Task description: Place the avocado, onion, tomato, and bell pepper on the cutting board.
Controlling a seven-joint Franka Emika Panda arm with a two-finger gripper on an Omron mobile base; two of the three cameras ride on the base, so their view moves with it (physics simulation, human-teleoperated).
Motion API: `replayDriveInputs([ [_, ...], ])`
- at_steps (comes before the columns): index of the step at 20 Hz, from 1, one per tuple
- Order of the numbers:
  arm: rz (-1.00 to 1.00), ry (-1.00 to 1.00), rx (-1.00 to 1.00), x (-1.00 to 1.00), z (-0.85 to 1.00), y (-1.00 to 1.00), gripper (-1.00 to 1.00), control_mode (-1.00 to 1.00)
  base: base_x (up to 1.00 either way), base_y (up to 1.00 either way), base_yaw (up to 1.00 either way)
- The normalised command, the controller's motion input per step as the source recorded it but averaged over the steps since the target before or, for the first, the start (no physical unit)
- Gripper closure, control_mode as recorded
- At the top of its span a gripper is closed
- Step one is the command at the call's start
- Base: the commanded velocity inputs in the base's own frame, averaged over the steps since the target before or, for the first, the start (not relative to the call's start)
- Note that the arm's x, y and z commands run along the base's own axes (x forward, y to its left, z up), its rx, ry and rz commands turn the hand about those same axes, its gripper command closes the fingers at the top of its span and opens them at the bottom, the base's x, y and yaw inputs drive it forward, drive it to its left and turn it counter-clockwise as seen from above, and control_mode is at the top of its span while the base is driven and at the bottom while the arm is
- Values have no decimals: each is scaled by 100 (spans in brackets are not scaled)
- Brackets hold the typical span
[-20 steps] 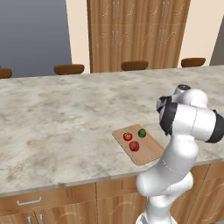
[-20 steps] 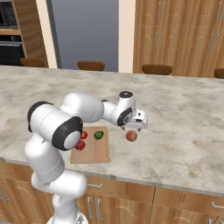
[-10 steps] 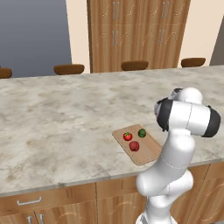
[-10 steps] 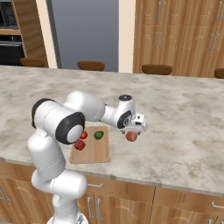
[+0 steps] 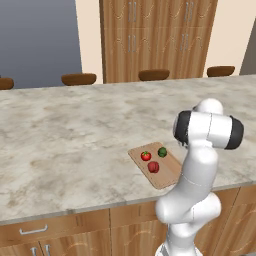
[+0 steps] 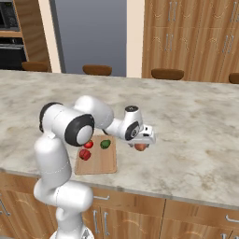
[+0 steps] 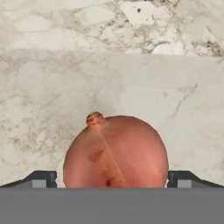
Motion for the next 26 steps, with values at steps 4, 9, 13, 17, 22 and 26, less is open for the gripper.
replayDriveInputs([
  [4, 0, 2, -4, 16, -26, 1, 100, -100, 0, 0, 0],
  [9, 0, -4, -1, -13, 10, 0, 100, -100, 0, 0, 0],
  [13, 1, -10, 3, -56, 91, 0, 100, -100, 0, 0, 0],
  [17, 0, 0, 18, -85, 100, 6, 100, -100, 0, 0, 0],
  [22, 0, 0, 10, -88, 83, 30, 100, -100, 0, 0, 0],
  [26, 0, -5, 0, -58, 29, 50, 100, -100, 0, 0, 0],
])
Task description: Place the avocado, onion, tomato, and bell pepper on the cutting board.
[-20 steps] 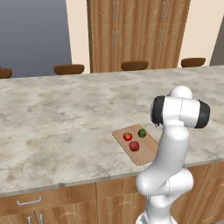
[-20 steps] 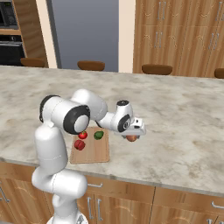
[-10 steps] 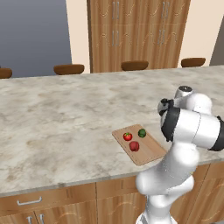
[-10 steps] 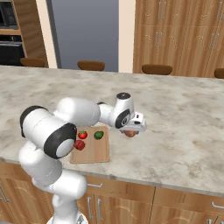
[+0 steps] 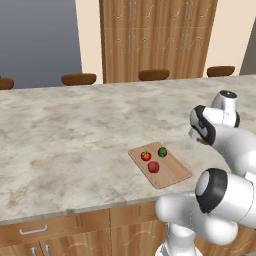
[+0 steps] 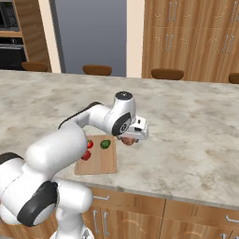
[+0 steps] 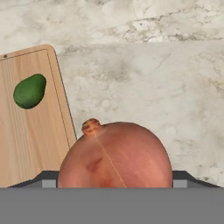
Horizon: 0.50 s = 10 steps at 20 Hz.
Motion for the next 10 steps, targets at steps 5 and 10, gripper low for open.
replayDriveInputs([
  [5, 0, -6, -5, -12, 0, 77, 100, -100, 0, 0, 0],
  [10, 0, -1, -3, 2, -1, 80, 100, -100, 0, 0, 0],
])
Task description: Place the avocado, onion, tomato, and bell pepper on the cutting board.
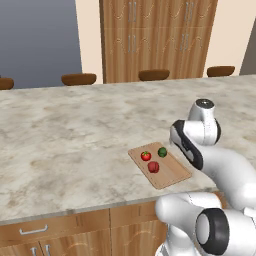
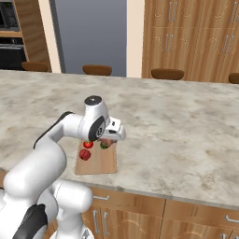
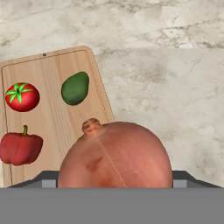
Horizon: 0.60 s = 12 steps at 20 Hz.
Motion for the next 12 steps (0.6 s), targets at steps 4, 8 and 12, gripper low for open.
replayDriveInputs([
  [4, 0, 0, -2, 0, -20, 15, 100, -100, 0, 0, 0],
  [8, 0, 0, 0, 0, -40, 0, 100, -100, 0, 0, 0],
  [12, 0, 0, 0, 1, -22, 0, 100, -100, 0, 0, 0],
])
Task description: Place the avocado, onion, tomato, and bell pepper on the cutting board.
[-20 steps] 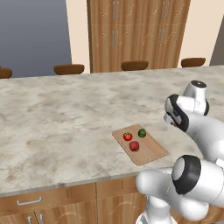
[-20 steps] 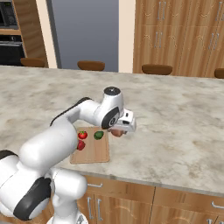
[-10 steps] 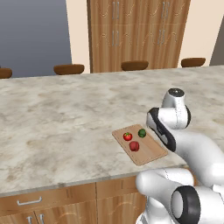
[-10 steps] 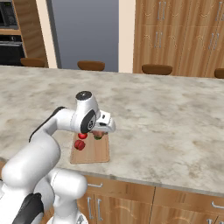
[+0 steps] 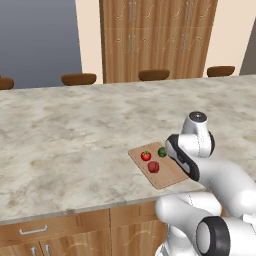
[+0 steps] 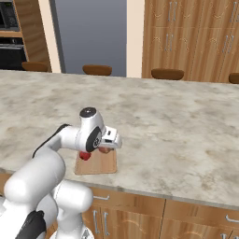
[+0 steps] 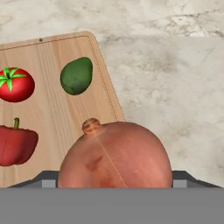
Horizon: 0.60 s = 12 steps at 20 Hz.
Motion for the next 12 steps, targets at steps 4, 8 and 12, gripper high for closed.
replayDriveInputs([
  [4, 1, 0, 0, 1, -17, 0, 100, -100, 0, 0, 0],
  [8, 6, 0, 1, 3, -21, 2, 100, -100, 0, 0, 0],
  [12, 13, 0, 0, 0, -25, 0, 100, -100, 0, 0, 0],
])
